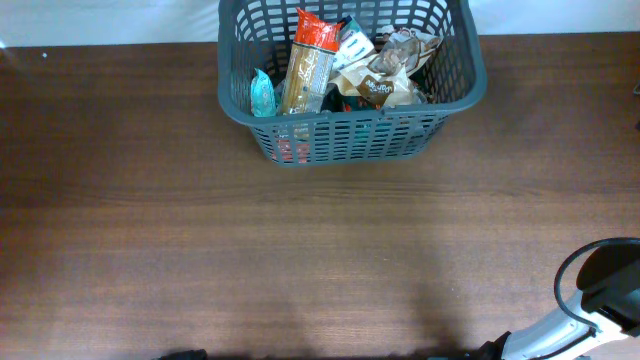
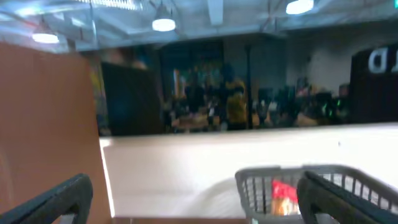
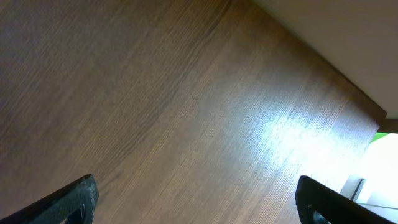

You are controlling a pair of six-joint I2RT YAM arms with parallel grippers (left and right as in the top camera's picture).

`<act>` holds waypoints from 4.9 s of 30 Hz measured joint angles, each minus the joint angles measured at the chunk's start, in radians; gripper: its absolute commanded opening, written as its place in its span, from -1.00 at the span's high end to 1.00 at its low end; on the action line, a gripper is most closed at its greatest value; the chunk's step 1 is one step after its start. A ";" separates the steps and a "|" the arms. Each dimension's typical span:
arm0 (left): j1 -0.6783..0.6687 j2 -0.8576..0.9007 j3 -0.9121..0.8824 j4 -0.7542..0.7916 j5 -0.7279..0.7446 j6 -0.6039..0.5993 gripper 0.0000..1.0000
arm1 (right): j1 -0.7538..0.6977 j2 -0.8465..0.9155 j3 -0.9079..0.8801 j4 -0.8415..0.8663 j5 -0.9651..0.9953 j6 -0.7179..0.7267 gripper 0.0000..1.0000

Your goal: Pack container

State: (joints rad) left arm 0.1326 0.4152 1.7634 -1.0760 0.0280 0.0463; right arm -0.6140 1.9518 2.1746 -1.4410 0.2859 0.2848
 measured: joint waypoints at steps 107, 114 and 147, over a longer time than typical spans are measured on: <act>-0.036 -0.400 -1.746 1.000 0.038 0.022 -0.99 | 0.000 0.000 0.000 0.002 0.000 0.000 -0.98; -0.036 -0.400 -1.746 1.001 0.038 0.022 -0.99 | 0.000 0.000 0.000 0.002 0.000 0.000 -0.98; -0.036 -0.400 -1.746 1.001 0.034 0.022 -0.99 | 0.006 -0.429 -0.019 -0.010 -0.037 0.003 -0.98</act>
State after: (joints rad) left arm 0.0963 0.0154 0.0170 -0.0753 0.0624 0.0685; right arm -0.6079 1.5230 2.1555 -1.4506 0.2485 0.2874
